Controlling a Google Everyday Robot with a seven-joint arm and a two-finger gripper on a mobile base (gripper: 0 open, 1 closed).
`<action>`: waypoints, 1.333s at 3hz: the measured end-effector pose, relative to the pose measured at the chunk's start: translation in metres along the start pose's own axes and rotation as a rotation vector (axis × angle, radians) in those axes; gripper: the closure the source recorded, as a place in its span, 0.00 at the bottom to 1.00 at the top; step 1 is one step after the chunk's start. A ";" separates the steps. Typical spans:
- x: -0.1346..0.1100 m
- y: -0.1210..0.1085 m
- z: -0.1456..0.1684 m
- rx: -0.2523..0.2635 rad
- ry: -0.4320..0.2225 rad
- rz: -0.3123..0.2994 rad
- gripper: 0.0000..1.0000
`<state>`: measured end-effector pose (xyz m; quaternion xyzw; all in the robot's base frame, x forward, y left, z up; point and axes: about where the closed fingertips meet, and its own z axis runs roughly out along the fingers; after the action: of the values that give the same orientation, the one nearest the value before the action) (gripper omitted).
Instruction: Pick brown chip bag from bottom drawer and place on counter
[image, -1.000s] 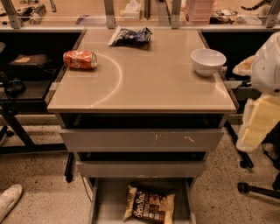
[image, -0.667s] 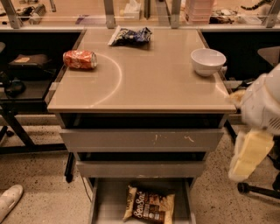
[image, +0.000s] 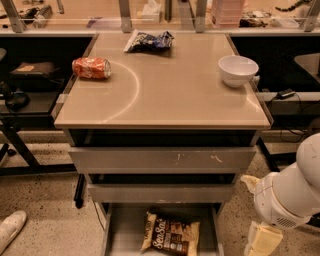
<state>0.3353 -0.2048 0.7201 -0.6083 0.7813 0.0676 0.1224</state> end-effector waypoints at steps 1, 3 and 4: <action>0.000 0.000 0.000 -0.002 0.001 0.000 0.00; 0.022 -0.004 0.115 -0.096 -0.095 0.071 0.00; 0.033 -0.011 0.194 -0.100 -0.152 0.071 0.00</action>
Offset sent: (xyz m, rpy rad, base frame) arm 0.0116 0.0103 -0.1154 0.1894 0.1172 -0.0752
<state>0.3594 -0.1895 0.5254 -0.5787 0.7865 0.1565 0.1483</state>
